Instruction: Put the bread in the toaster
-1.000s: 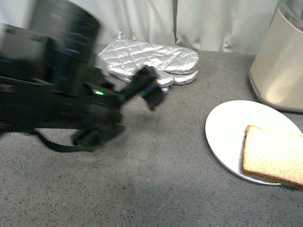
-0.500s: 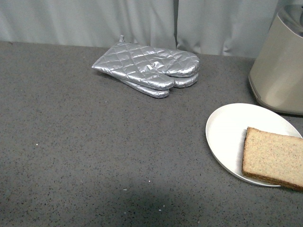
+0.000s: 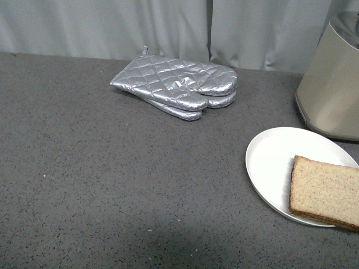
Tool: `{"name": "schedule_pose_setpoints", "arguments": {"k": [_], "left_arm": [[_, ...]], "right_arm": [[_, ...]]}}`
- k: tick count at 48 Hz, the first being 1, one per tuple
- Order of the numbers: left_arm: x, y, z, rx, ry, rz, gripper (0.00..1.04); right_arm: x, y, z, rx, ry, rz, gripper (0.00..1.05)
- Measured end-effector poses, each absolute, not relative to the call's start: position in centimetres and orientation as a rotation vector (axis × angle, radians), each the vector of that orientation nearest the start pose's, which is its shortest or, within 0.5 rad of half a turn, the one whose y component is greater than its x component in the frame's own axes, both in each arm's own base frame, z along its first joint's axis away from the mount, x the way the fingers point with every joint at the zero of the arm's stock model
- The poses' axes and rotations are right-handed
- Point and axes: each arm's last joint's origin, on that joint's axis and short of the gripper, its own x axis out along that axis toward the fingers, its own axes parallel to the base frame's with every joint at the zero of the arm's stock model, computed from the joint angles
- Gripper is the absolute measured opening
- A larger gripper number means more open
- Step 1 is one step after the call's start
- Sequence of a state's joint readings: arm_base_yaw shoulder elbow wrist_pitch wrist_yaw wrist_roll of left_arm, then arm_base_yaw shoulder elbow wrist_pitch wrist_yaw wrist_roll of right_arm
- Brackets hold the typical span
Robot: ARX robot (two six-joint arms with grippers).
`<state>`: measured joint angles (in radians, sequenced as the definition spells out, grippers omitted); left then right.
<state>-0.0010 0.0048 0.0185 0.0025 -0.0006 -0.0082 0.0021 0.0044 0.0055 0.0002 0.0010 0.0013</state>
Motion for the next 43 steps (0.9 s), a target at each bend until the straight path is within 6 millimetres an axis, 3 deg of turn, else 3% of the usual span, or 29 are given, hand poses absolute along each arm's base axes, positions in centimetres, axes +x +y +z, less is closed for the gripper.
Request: {"name": "schedule_pose_setpoints", "arguments": {"k": [4, 9, 16, 22, 31, 43], "left_arm": [[9.7, 0.0, 17.0, -0.009, -0.016, 0.000, 0.06], [9.7, 0.0, 17.0, -0.008, -0.016, 0.000, 0.21], [9.7, 0.0, 17.0, -0.008, -0.017, -0.001, 0.43], [9.7, 0.0, 17.0, -0.008, -0.017, 0.000, 0.66], [9.7, 0.0, 17.0, -0.007, -0.017, -0.001, 0.98], [9.7, 0.0, 17.0, -0.005, -0.017, 0.000, 0.98]], "right_arm": [[9.8, 0.0, 16.5, 0.001, -0.001, 0.001, 0.95], [9.8, 0.0, 16.4, 0.020, 0.039, 0.005, 0.95], [11.1, -0.6, 16.4, 0.261, 0.391, -0.096, 0.95], [13.7, -2.4, 14.8, 0.503, 0.515, -0.336, 0.95], [15.3, -2.4, 11.6, 0.588, 0.635, -0.460, 0.95], [14.7, -1.8, 8.1, 0.643, 0.715, -0.519, 0.95]]}}
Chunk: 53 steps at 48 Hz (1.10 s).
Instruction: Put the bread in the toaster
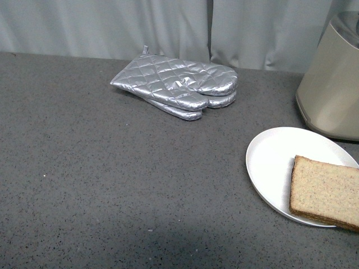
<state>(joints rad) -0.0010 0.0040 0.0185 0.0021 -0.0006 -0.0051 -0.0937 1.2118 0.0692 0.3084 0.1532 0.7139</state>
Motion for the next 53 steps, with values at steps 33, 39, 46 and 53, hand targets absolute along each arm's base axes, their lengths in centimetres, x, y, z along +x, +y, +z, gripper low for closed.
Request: {"name": "schedule_pose_setpoints", "arguments": {"k": [33, 39, 46, 53], "left_arm": [[9.7, 0.0, 17.0, -0.005, -0.017, 0.000, 0.98], [9.7, 0.0, 17.0, -0.005, -0.017, -0.001, 0.98], [9.7, 0.0, 17.0, -0.005, -0.017, 0.000, 0.98], [9.7, 0.0, 17.0, -0.005, -0.017, -0.001, 0.98]], "right_arm": [[17.4, 0.9, 4.1, 0.824, 0.692, -0.489, 0.95], [18.5, 1.2, 3.9, 0.829, 0.674, -0.484, 0.95], [20.0, 1.6, 3.9, 0.831, 0.664, -0.469, 0.95], [20.7, 1.9, 3.8, 0.832, 0.669, -0.465, 0.92]]}}
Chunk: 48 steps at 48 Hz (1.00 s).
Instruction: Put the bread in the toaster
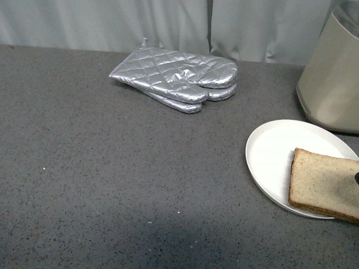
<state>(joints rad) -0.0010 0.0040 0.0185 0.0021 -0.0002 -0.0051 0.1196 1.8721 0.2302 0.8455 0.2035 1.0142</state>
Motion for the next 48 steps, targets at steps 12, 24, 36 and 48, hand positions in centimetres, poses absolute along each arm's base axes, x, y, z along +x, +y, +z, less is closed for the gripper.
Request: {"name": "schedule_pose_setpoints", "arguments": {"k": [12, 24, 36, 48], "left_arm": [[9.7, 0.0, 17.0, -0.005, -0.017, 0.000, 0.98], [9.7, 0.0, 17.0, -0.005, -0.017, 0.000, 0.98], [9.7, 0.0, 17.0, -0.005, -0.017, -0.001, 0.98], [9.7, 0.0, 17.0, -0.005, -0.017, -0.001, 0.98]], "right_arm": [[21.7, 2.4, 5.4, 0.875, 0.659, -0.432, 0.30], [22.1, 2.6, 6.9, 0.886, 0.638, -0.418, 0.02], [24.5, 3.6, 15.5, 0.919, 0.439, -0.324, 0.02], [26.1, 2.6, 24.8, 0.879, 0.156, -0.403, 0.02]]}}
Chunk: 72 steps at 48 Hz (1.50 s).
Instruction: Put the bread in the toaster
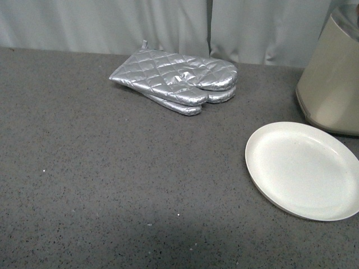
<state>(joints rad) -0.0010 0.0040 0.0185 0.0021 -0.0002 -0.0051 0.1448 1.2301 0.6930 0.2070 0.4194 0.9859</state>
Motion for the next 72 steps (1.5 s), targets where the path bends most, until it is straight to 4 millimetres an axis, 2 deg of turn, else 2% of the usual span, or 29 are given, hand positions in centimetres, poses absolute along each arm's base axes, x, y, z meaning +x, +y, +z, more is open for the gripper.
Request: {"name": "schedule_pose_setpoints", "arguments": {"k": [2, 8, 15, 23, 29, 38, 55, 60, 72], "left_arm": [[9.7, 0.0, 17.0, -0.005, -0.017, -0.001, 0.98], [9.7, 0.0, 17.0, -0.005, -0.017, -0.001, 0.98], [9.7, 0.0, 17.0, -0.005, -0.017, 0.000, 0.98], [9.7, 0.0, 17.0, -0.005, -0.017, 0.000, 0.98], [9.7, 0.0, 17.0, -0.005, -0.017, -0.001, 0.98], [9.7, 0.0, 17.0, -0.005, -0.017, -0.001, 0.98], [9.7, 0.0, 17.0, -0.005, -0.017, -0.001, 0.98], [9.7, 0.0, 17.0, -0.005, -0.017, -0.001, 0.98], [9.7, 0.0, 17.0, -0.005, -0.017, 0.000, 0.98]], "right_arm": [[26.6, 2.4, 26.5, 0.860, 0.088, -0.434, 0.02], [27.9, 1.8, 29.7, 0.791, -0.027, -0.517, 0.02], [29.8, 1.4, 31.2, 0.688, -0.076, -0.646, 0.02], [32.0, 1.4, 30.2, 0.610, -0.041, -0.736, 0.02], [33.4, 1.4, 28.6, 0.555, 0.007, -0.797, 0.02], [33.8, 1.2, 26.6, 0.515, 0.071, -0.882, 0.02], [34.0, 0.9, 24.9, 0.540, 0.103, -0.959, 0.02], [34.3, 1.0, 24.7, 0.549, 0.112, -0.972, 0.02], [34.7, 1.7, 26.3, 0.577, 0.095, -1.002, 0.02]]}}
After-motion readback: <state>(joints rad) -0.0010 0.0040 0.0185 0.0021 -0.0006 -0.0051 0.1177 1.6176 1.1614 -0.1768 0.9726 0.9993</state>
